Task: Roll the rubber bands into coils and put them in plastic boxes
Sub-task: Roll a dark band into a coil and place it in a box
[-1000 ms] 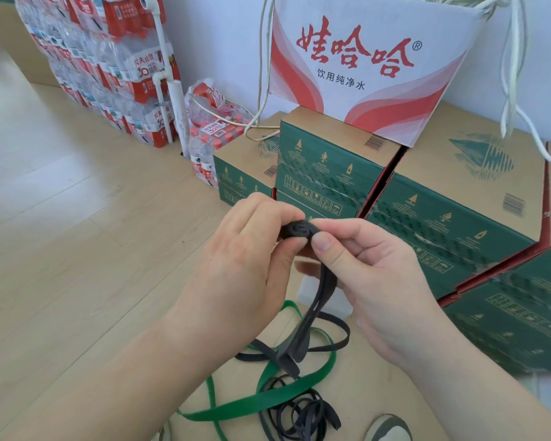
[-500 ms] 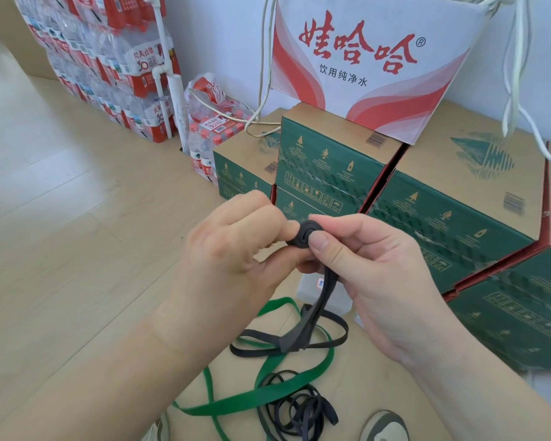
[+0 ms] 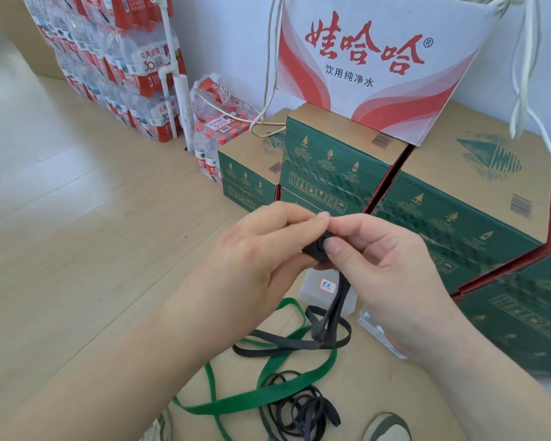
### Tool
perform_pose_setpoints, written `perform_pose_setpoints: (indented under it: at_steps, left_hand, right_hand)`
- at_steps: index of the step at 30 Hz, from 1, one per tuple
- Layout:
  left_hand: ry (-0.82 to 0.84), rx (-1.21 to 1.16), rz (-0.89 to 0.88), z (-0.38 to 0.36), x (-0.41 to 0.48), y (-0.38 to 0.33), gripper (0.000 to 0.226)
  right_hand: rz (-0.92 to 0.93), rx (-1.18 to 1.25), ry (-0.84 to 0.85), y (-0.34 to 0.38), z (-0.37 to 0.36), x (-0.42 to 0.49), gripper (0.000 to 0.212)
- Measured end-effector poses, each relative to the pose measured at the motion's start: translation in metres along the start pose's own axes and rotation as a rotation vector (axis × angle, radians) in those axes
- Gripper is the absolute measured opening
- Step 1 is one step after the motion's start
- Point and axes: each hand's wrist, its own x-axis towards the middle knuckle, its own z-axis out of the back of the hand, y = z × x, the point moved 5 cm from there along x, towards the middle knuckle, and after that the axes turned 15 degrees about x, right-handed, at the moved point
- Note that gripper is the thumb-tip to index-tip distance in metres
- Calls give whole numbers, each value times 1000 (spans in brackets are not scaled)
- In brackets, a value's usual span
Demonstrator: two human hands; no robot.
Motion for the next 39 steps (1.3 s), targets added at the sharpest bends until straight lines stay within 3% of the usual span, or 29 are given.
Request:
perform_pose_setpoints:
  at_steps: [7, 10, 12, 17, 24, 33, 39]
  left_hand:
    - [-85, 84, -18, 3, 2, -5, 26]
    - [-124, 130, -9, 6, 3, -6, 21]
    - [-162, 159, 16, 9, 4, -6, 20]
    - [-218, 184, 3, 15, 3, -9, 19]
    - [-256, 234, -47, 15, 4, -12, 24]
    - [-181, 193, 23, 11, 2, -6, 38]
    - [-72, 198, -44, 3, 4, -13, 32]
  right_hand:
    - [-75, 255, -39, 0, -2, -1, 18]
    - [8, 135, -41, 6, 0, -1, 26]
    - [57, 69, -53, 10, 4, 0, 20]
    - [58, 194, 1, 12, 3, -2, 16]
    - [100, 158, -7, 14, 1, -4, 17]
    - [110, 187, -18, 13, -4, -5, 11]
    - [246, -98, -62, 14, 7, -2, 27]
